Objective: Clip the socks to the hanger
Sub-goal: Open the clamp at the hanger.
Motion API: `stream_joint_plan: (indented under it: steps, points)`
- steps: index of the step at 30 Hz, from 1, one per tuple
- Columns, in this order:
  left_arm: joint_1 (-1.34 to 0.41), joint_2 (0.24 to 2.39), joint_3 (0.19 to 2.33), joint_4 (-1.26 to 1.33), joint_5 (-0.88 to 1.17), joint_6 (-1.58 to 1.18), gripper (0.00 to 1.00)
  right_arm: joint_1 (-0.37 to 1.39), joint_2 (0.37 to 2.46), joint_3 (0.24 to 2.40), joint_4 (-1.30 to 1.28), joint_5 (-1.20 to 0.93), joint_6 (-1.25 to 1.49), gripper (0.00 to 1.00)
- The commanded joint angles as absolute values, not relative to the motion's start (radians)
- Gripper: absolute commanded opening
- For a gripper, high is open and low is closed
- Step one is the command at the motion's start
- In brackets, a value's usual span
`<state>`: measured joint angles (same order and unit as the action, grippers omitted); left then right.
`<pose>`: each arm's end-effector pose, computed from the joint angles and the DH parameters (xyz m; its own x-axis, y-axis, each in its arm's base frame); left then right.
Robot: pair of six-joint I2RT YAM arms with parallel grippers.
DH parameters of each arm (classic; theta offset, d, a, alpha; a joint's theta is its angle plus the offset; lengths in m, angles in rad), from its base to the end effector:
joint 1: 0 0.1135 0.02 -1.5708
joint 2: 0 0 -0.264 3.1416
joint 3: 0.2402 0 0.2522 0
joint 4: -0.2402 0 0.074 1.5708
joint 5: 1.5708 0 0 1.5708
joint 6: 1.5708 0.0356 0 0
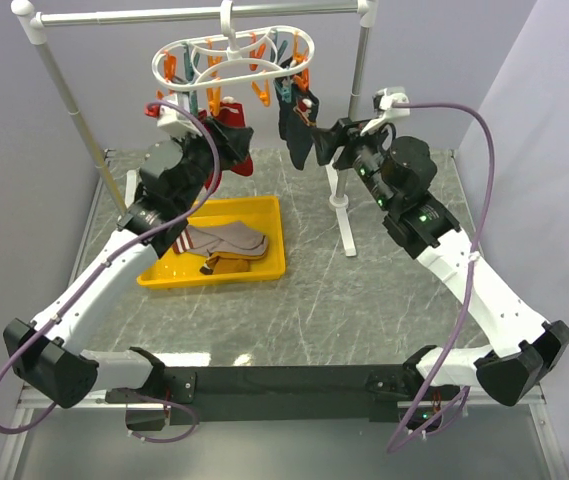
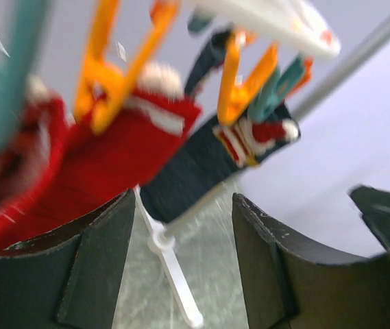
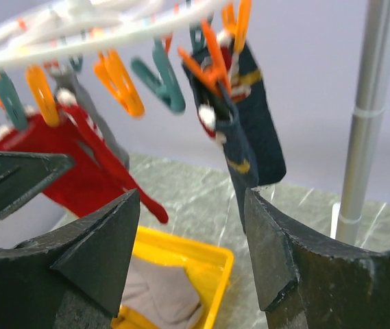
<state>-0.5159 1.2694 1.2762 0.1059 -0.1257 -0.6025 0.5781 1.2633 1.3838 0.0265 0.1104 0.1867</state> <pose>0.2586 -0.1416 0.4396 -0.1354 -0.5696 -0.8107 0.3694 0.7302 -0.5747 0.2402 0.1520 0.4701 0.0367 0.2442 -0.9690 -0.4667 0.8616 0.1995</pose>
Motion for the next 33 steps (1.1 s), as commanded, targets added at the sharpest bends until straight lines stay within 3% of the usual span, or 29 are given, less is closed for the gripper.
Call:
stream_joint_plan:
  steps: [1,11,20,33]
  points:
    - [-0.518,1.275,1.368,0.094,-0.235,-0.542,0.64,0.574,1.275,1.459,0.008,0.155,0.169,0.69]
    - [-0.518,1.374,1.540,0.110,-0.095,-0.506,0.64,0.571,1.344,1.574,0.044,-0.087,0.101,0.65]
    - [-0.518,1.446,1.595,0.141,-0.077,-0.535,0.72,0.572,1.393,1.615,0.025,-0.060,0.117,0.64]
    - [-0.520,1.516,1.644,0.202,-0.126,-0.603,0.73,0.572,1.410,1.614,0.008,-0.018,0.144,0.60]
